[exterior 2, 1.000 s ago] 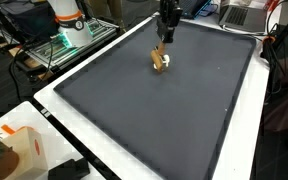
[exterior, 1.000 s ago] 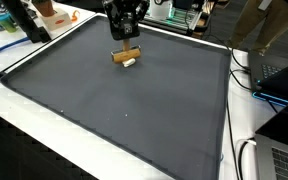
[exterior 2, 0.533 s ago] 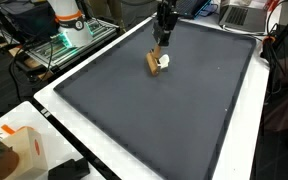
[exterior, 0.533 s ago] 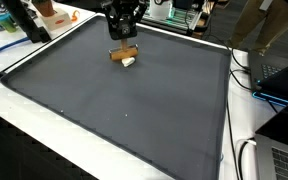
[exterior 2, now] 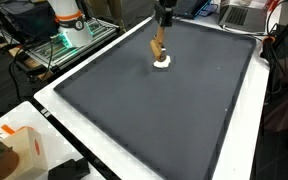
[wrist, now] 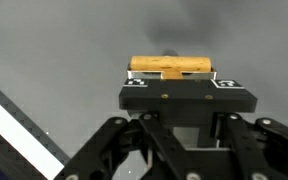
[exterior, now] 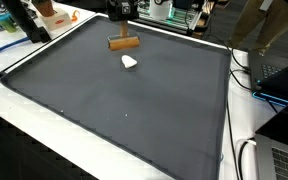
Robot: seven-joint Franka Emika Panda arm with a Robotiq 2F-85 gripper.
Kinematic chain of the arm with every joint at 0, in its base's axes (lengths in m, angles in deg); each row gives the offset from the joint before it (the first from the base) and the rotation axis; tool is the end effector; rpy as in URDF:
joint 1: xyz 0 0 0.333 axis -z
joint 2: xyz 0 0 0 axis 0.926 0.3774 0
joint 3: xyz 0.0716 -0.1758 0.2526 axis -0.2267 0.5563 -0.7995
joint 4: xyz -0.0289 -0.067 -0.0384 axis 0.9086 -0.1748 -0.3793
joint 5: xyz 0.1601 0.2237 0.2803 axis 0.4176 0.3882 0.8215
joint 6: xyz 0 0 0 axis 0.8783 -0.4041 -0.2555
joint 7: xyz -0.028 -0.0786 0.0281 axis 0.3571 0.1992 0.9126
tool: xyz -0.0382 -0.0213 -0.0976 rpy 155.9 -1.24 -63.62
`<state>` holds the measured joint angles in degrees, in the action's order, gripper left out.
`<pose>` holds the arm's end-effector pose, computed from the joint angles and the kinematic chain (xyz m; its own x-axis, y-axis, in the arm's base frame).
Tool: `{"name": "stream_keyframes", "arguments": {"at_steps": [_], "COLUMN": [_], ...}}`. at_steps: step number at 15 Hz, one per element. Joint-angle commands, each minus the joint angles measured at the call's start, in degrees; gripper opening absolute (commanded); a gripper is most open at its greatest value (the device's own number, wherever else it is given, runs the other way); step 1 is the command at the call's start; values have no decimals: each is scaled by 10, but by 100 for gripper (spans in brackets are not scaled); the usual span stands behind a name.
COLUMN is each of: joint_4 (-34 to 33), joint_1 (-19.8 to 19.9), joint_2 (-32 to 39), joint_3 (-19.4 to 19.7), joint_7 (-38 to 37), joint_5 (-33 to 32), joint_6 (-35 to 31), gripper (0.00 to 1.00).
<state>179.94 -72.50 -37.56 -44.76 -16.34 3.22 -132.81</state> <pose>0.5281 0.0858 0.4102 0.6657 0.7362 -0.1218 0.7461 -0.6528 0.1312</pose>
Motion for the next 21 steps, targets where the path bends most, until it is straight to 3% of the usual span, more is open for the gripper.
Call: {"name": "stream_keyframes", "arguments": {"at_steps": [1, 10, 21], "joint_4": [15, 25, 27], "joint_1": [-6, -5, -3], "joint_2": [-20, 54, 72], "joint_3": [1, -2, -10], "joint_7": [21, 31, 90], "joint_5": [16, 11, 39], "joint_6": [1, -95, -113], "gripper": [23, 23, 23]}}
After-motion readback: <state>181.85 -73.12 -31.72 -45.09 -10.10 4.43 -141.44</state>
